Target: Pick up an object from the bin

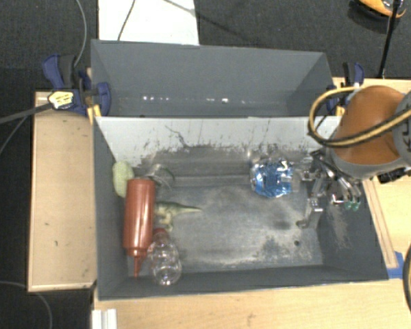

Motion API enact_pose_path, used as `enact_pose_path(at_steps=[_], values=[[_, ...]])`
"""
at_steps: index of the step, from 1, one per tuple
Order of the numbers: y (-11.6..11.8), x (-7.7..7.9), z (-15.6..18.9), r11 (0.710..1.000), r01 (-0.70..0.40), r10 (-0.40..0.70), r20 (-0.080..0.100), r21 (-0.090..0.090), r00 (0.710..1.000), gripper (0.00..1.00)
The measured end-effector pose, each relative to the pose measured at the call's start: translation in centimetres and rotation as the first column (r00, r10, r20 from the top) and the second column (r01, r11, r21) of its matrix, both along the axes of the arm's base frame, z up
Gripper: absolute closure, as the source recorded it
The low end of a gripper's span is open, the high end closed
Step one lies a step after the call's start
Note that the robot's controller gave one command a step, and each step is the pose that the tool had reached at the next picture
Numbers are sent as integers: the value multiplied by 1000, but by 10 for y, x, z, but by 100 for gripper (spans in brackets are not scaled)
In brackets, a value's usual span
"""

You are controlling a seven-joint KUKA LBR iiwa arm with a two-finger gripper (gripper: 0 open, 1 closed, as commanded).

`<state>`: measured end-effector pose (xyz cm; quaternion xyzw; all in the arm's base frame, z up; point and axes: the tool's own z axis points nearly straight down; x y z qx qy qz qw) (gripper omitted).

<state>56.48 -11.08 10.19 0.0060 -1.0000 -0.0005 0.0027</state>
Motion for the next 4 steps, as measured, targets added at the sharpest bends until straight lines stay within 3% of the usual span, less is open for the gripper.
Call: enact_pose_path(at_steps=[1, 2, 3, 4], values=[[55, 13, 5, 1000, 12, -12, 11, -1, 1000, 0], [46, 26, -26, 998, 60, -60, 4, -1, 998, 0], [65, 24, -29, 931, 365, -365, 4, -1, 931, 100], [65, 24, -29, 931, 365, -365, 4, -1, 931, 100]])
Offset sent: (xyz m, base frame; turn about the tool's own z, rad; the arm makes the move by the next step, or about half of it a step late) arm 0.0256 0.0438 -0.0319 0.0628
